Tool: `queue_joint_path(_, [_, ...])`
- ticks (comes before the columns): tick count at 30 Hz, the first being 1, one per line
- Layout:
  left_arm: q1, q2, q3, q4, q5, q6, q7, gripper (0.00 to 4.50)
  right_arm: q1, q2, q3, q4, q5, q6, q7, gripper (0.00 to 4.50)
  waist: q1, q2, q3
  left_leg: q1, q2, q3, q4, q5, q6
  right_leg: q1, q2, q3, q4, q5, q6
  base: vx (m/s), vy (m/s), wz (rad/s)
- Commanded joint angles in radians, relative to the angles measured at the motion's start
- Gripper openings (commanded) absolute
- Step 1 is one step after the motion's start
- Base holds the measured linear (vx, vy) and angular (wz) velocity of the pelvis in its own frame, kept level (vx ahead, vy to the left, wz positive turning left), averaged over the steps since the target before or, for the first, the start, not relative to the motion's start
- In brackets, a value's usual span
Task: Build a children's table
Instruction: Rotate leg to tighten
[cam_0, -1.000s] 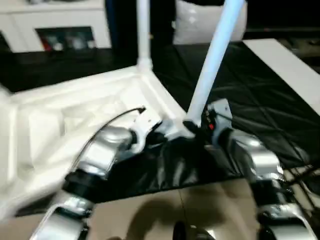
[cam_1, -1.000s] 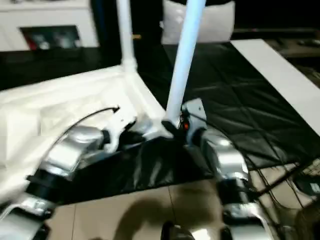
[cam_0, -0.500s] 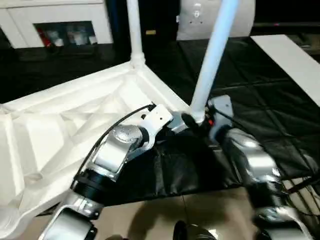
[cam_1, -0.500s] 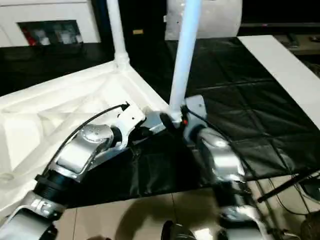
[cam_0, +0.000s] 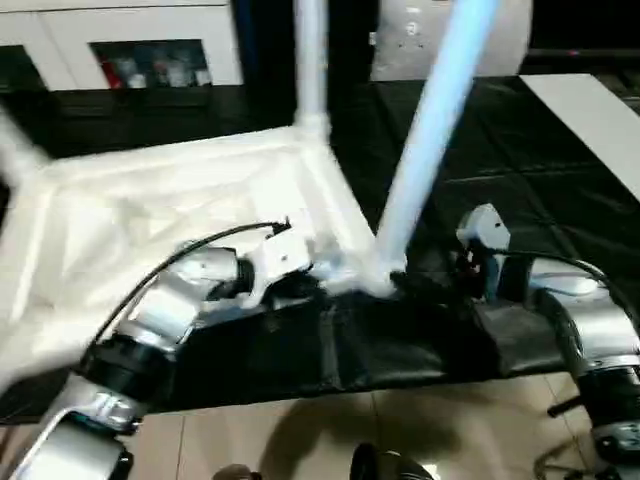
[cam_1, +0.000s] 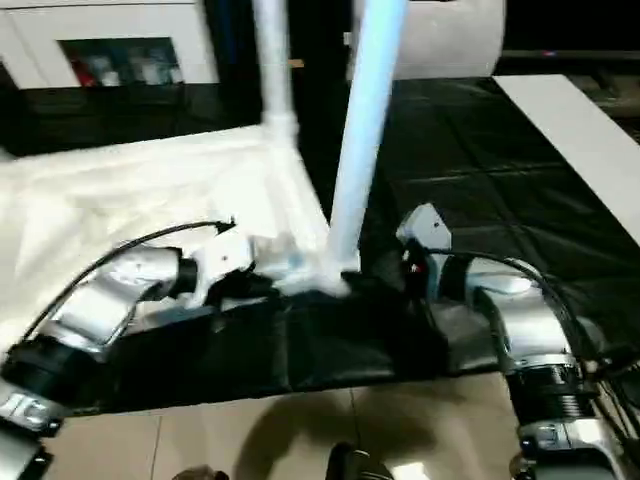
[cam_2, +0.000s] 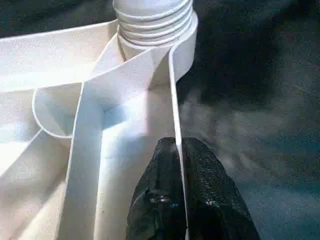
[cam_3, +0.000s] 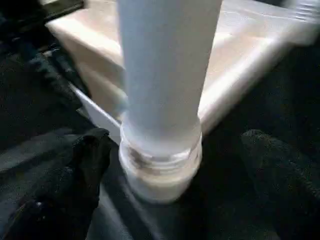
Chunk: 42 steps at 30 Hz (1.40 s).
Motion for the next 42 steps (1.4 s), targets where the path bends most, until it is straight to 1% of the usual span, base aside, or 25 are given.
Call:
queue_joint_path(1, [-0.002, 0.013, -0.063, 0.002, -0.007, -0.058, -0.092, 0.00, -0.021, -0.028, 0.032, 0.003, 0.012, -0.015, 0.070, 4.45, 0.004, -0.004, -0.080, -0.004, 0.027, 0.006, -0.056, 0.045, 0.193, 0.082, -0.061, 0.070, -0.036, -0.260, -0.160, 0.000, 0.000, 0.00])
queue_joint_path(2, [-0.007, 0.020, -0.069, 0.011, -0.007, -0.074, -0.106, 0.00, -0.026, -0.037, 0.044, 0.010, 0.012, -0.018, 0.091, 4.45, 0.007, -0.007, -0.080, -0.007, 0.026, 0.007, -0.055, 0.056, 0.201, 0.082, -0.059, 0.072, -0.032, -0.244, -0.169, 0.000, 0.000, 0.00])
queue_joint_path(5, [-0.017, 0.026, -0.075, 0.030, -0.008, -0.099, -0.134, 0.00, -0.032, -0.050, 0.072, 0.023, -0.012, -0.053, 0.115, 4.45, 0.013, -0.008, -0.076, -0.006, 0.026, 0.010, -0.055, 0.031, 0.196, 0.080, -0.061, 0.074, -0.036, -0.277, -0.165, 0.000, 0.000, 0.00])
queue_joint_path(6, [-0.023, 0.028, -0.080, 0.041, -0.009, -0.115, -0.153, 0.00, -0.033, -0.052, 0.086, 0.031, -0.025, -0.074, 0.131, 4.45, 0.016, -0.012, -0.077, -0.009, 0.022, 0.010, -0.056, 0.012, 0.178, 0.084, -0.063, 0.073, -0.040, -0.316, -0.150, 0.000, 0.000, 0.00])
queue_joint_path(8, [-0.030, 0.031, -0.085, 0.053, -0.007, -0.133, -0.175, 0.00, -0.037, -0.048, 0.097, 0.039, -0.029, -0.080, 0.150, 4.17, 0.017, -0.013, -0.076, -0.010, 0.020, 0.011, -0.057, -0.010, 0.160, 0.085, -0.063, 0.074, -0.045, -0.350, -0.134, 0.000, 0.000, 0.00])
queue_joint_path(10, [-0.035, 0.034, -0.089, 0.064, -0.002, -0.153, -0.191, 0.00, -0.041, -0.046, 0.112, 0.049, -0.026, -0.076, 0.181, 4.09, 0.020, -0.013, -0.076, -0.009, 0.018, 0.012, -0.058, -0.034, 0.143, 0.085, -0.061, 0.072, -0.051, -0.390, -0.115, 0.000, 0.000, 0.00])
queue_joint_path(12, [-0.039, 0.035, -0.089, 0.072, -0.001, -0.162, -0.196, 0.00, -0.042, -0.048, 0.123, 0.055, -0.026, -0.077, 0.202, 3.92, 0.021, -0.014, -0.077, -0.009, 0.020, 0.011, -0.058, -0.030, 0.137, 0.085, -0.060, 0.072, -0.050, -0.385, -0.110, 0.000, 0.000, 0.00])
queue_joint_path(13, [-0.045, 0.036, -0.092, 0.087, -0.001, -0.174, -0.194, 0.00, -0.044, -0.052, 0.133, 0.059, -0.022, -0.084, 0.212, 3.70, 0.022, -0.012, -0.078, -0.009, 0.021, 0.011, -0.058, -0.028, 0.138, 0.084, -0.060, 0.072, -0.049, -0.380, -0.111, 0.000, 0.000, 0.00])
queue_joint_path(15, [-0.047, 0.036, -0.092, 0.092, -0.001, -0.179, -0.196, 0.00, -0.045, -0.053, 0.137, 0.062, -0.021, -0.087, 0.211, 3.66, 0.023, -0.013, -0.079, -0.010, 0.023, 0.010, -0.057, -0.023, 0.136, 0.085, -0.060, 0.072, -0.046, -0.369, -0.111, 0.000, 0.000, 0.00])
queue_joint_path(18, [-0.048, 0.035, -0.091, 0.098, 0.001, -0.185, -0.200, 0.00, -0.049, -0.050, 0.137, 0.069, -0.014, -0.077, 0.219, 3.35, 0.023, -0.013, -0.082, -0.011, 0.022, 0.010, -0.056, -0.010, 0.139, 0.085, -0.060, 0.072, -0.043, -0.350, -0.120, 0.000, 0.000, 0.00])
queue_joint_path(20, [-0.048, 0.035, -0.091, 0.101, 0.001, -0.189, -0.204, 0.00, -0.052, -0.048, 0.136, 0.076, -0.010, -0.077, 0.225, 3.27, 0.024, -0.013, -0.083, -0.011, 0.022, 0.011, -0.055, -0.010, 0.140, 0.086, -0.060, 0.073, -0.042, -0.347, -0.122, 0.000, 0.000, 0.00])
queue_joint_path(22, [-0.049, 0.034, -0.091, 0.106, 0.001, -0.193, -0.208, 0.00, -0.053, -0.047, 0.135, 0.079, -0.005, -0.073, 0.234, 2.95, 0.024, -0.017, -0.085, -0.013, 0.021, 0.011, -0.054, 0.000, 0.141, 0.088, -0.060, 0.073, -0.040, -0.342, -0.120, 0.000, 0.000, 0.00])
queue_joint_path(23, [-0.049, 0.034, -0.091, 0.106, 0.001, -0.193, -0.208, 0.00, -0.053, -0.047, 0.135, 0.079, -0.005, -0.073, 0.234, 2.87, 0.025, -0.016, -0.085, -0.013, 0.021, 0.011, -0.054, 0.002, 0.141, 0.088, -0.060, 0.073, -0.040, -0.342, -0.120, 0.000, 0.000, 0.00])
queue_joint_path(24, [-0.049, 0.033, -0.091, 0.111, -0.001, -0.197, -0.212, 0.00, -0.052, -0.048, 0.137, 0.080, 0.000, -0.067, 0.245, 2.85, 0.024, -0.018, -0.085, -0.013, 0.020, 0.012, -0.054, 0.004, 0.142, 0.087, -0.059, 0.072, -0.041, -0.344, -0.118, 0.000, 0.000, 0.00])
queue_joint_path(27, [-0.048, 0.030, -0.090, 0.112, -0.004, -0.195, -0.214, 0.00, -0.049, -0.049, 0.141, 0.080, 0.007, -0.060, 0.254, 2.76, 0.025, -0.019, -0.086, -0.013, 0.022, 0.011, -0.054, 0.008, 0.144, 0.087, -0.059, 0.072, -0.039, -0.343, -0.117, 0.000, 0.000, 0.00])
queue_joint_path(31, [-0.039, 0.016, -0.067, 0.096, -0.022, -0.148, -0.184, 0.00, -0.024, -0.024, 0.141, 0.038, 0.036, -0.002, 0.238, 2.72, 0.026, -0.021, -0.085, -0.013, 0.021, 0.012, -0.053, 0.010, 0.143, 0.087, -0.059, 0.072, -0.040, -0.349, -0.114, 0.000, 0.000, 0.00])
queue_joint_path(33, [-0.028, -0.008, -0.044, 0.070, -0.024, -0.067, -0.115, 0.00, -0.005, 0.038, 0.138, -0.012, 0.040, 0.091, 0.131, 2.72, 0.026, -0.019, -0.081, -0.013, 0.023, 0.011, -0.056, 0.013, 0.136, 0.086, -0.060, 0.072, -0.043, -0.357, -0.110, 0.000, 0.000, 0.00])
queue_joint_path(35, [-0.025, -0.021, -0.033, 0.063, -0.021, -0.032, -0.076, 0.00, -0.001, 0.066, 0.139, -0.025, 0.030, 0.116, 0.077, 2.72, 0.021, -0.018, -0.078, -0.012, 0.018, 0.012, -0.057, -0.012, 0.116, 0.085, -0.059, 0.069, -0.052, -0.399, -0.091, 0.000, 0.000, 0.00])
queue_joint_path(36, [-0.024, -0.032, -0.025, 0.060, -0.019, -0.011, -0.049, 0.00, 0.000, 0.084, 0.141, -0.030, 0.019, 0.124, 0.043, 2.72, 0.016, -0.019, -0.075, -0.011, 0.013, 0.014, -0.059, -0.042, 0.097, 0.084, -0.055, 0.065, -0.062, -0.449, -0.067, 0.000, 0.000, 0.00])
queue_joint_path(37, [-0.018, -0.081, 0.013, 0.046, -0.022, 0.073, 0.055, 0.00, -0.002, 0.157, 0.131, -0.034, 0.001, 0.180, -0.084, 2.72, 0.015, -0.015, -0.073, -0.011, 0.010, 0.014, -0.059, -0.054, 0.088, 0.084, -0.055, 0.063, -0.065, -0.471, -0.057, 0.000, 0.000, 0.00])
queue_joint_path(38, [-0.018, -0.087, 0.017, 0.045, -0.022, 0.082, 0.065, 0.00, -0.002, 0.165, 0.129, -0.034, 0.000, 0.187, -0.097, 2.71, 0.006, -0.016, -0.065, -0.011, 0.007, 0.014, -0.060, -0.084, 0.070, 0.080, -0.052, 0.056, -0.079, -0.526, -0.033, 0.000, 0.000, 0.00])
queue_joint_path(39, [-0.017, -0.103, 0.030, 0.040, -0.024, 0.110, 0.099, 0.00, -0.004, 0.189, 0.123, -0.034, -0.002, 0.206, -0.137, 2.71, 0.003, -0.015, -0.065, -0.004, 0.002, 0.015, -0.057, -0.108, 0.061, 0.079, -0.051, 0.049, -0.088, -0.566, -0.014, 0.000, 0.000, 0.00])
queue_joint_path(40, [-0.013, -0.135, 0.051, 0.025, -0.025, 0.160, 0.156, 0.00, -0.009, 0.234, 0.107, -0.030, -0.001, 0.236, -0.206, 2.70, -0.013, -0.014, -0.060, -0.004, -0.002, 0.012, -0.055, -0.150, 0.051, 0.081, -0.050, 0.035, -0.105, -0.632, 0.037, 0.000, 0.000, 0.00])
queue_joint_path(41, [-0.009, -0.158, 0.065, 0.012, -0.027, 0.201, 0.197, 0.00, -0.013, 0.266, 0.096, -0.027, -0.005, 0.256, -0.258, 2.70, -0.022, -0.009, -0.056, 0.002, 0.001, 0.007, -0.056, -0.190, 0.054, 0.081, -0.050, 0.018, -0.122, -0.664, 0.066, 0.000, 0.000, 0.00])
queue_joint_path(42, [-0.003, -0.182, 0.075, -0.010, -0.022, 0.243, 0.240, 0.00, -0.018, 0.300, 0.088, -0.025, -0.028, 0.278, -0.330, 2.70, -0.030, -0.002, -0.053, 0.009, 0.008, 0.005, -0.057, -0.216, 0.052, 0.081, -0.052, 0.012, -0.129, -0.666, 0.068, 0.000, 0.000, 0.00])
